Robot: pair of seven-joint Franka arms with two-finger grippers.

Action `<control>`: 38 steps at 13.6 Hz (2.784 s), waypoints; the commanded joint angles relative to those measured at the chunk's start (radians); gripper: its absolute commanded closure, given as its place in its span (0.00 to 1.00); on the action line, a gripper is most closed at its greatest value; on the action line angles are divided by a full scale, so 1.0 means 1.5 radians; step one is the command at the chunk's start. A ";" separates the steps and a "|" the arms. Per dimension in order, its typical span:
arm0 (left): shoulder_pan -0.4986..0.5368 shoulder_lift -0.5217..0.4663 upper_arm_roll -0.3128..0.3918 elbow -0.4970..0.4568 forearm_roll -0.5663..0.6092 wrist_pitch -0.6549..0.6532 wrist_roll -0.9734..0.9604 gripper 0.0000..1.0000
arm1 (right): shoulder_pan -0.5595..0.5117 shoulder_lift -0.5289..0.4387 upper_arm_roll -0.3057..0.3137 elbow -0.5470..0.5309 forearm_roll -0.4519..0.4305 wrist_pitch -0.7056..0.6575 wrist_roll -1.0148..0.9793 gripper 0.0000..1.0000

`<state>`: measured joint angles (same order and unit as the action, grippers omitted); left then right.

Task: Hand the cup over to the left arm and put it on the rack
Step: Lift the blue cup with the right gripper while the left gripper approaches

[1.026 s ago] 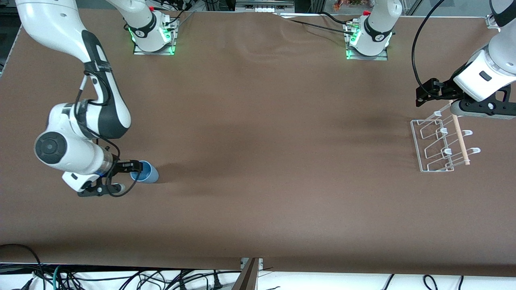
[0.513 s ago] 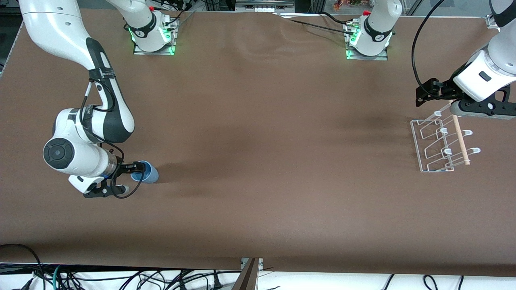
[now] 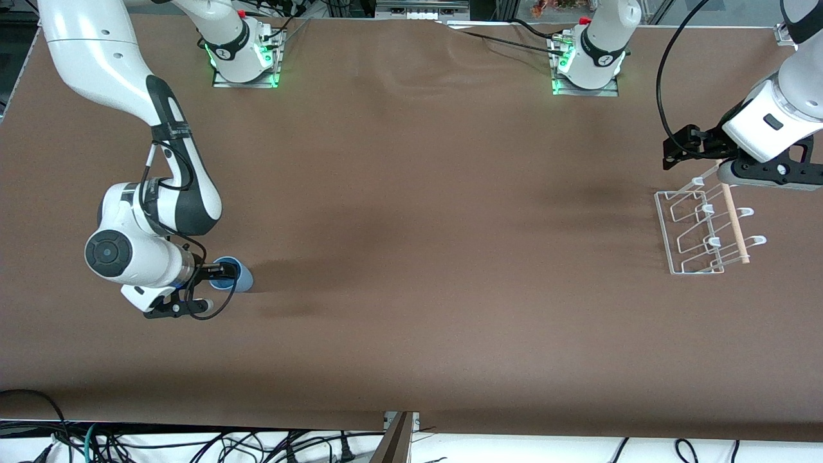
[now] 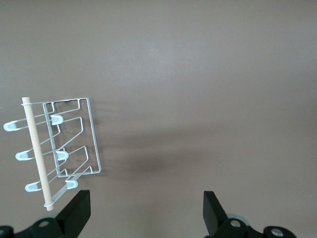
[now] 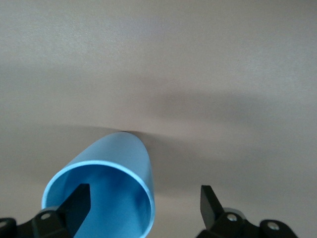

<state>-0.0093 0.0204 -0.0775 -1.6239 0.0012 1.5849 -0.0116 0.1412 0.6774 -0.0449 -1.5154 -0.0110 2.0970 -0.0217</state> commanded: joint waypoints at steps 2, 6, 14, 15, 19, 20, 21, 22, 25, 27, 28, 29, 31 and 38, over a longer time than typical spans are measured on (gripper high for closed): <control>0.002 -0.003 0.000 -0.001 0.001 -0.006 0.003 0.00 | -0.003 0.022 0.002 0.015 0.008 0.034 -0.005 0.11; 0.002 -0.003 0.000 -0.001 0.001 -0.007 0.003 0.00 | -0.001 0.026 0.002 0.015 0.015 0.039 -0.003 0.70; 0.001 -0.003 -0.003 0.001 0.001 -0.007 0.003 0.00 | 0.001 0.024 0.003 0.017 0.056 0.033 0.000 1.00; 0.000 -0.003 -0.003 0.003 0.001 -0.006 0.004 0.00 | 0.005 0.020 0.003 0.018 0.083 0.032 0.040 1.00; -0.008 -0.002 -0.018 0.005 -0.008 -0.007 0.007 0.00 | 0.048 -0.010 0.005 0.021 0.187 0.007 0.155 1.00; -0.008 0.000 -0.024 0.005 -0.010 -0.006 0.006 0.00 | 0.059 -0.021 0.005 0.022 0.213 -0.008 0.191 1.00; -0.008 0.010 -0.033 0.006 -0.018 -0.007 0.007 0.00 | 0.070 -0.028 0.008 0.022 0.242 -0.018 0.215 1.00; -0.008 0.013 -0.042 0.006 -0.036 -0.007 0.014 0.00 | 0.076 -0.042 0.022 0.022 0.277 -0.025 0.228 1.00; -0.008 0.018 -0.082 0.007 -0.074 0.007 0.076 0.00 | 0.077 -0.074 0.065 0.022 0.365 -0.060 0.288 1.00; -0.009 0.025 -0.086 0.000 -0.146 0.050 0.121 0.00 | 0.076 -0.087 0.102 0.023 0.422 -0.059 0.343 1.00; -0.010 0.032 -0.088 -0.001 -0.166 0.070 0.165 0.00 | 0.077 -0.088 0.123 0.025 0.451 -0.052 0.375 1.00; -0.012 0.039 -0.103 -0.001 -0.184 0.088 0.201 0.00 | 0.079 -0.088 0.148 0.053 0.470 -0.051 0.403 1.00; -0.016 0.047 -0.118 -0.002 -0.217 0.125 0.280 0.00 | 0.094 -0.064 0.182 0.106 0.480 -0.046 0.490 1.00; -0.022 0.116 -0.179 -0.003 -0.304 0.267 0.627 0.00 | 0.204 -0.059 0.201 0.144 0.484 0.130 0.654 1.00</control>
<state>-0.0418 0.1843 -0.3384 -1.6286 -0.4209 1.9544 0.7992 0.4198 0.5682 0.2547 -1.3382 0.6938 2.2412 0.9164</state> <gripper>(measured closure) 0.000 0.952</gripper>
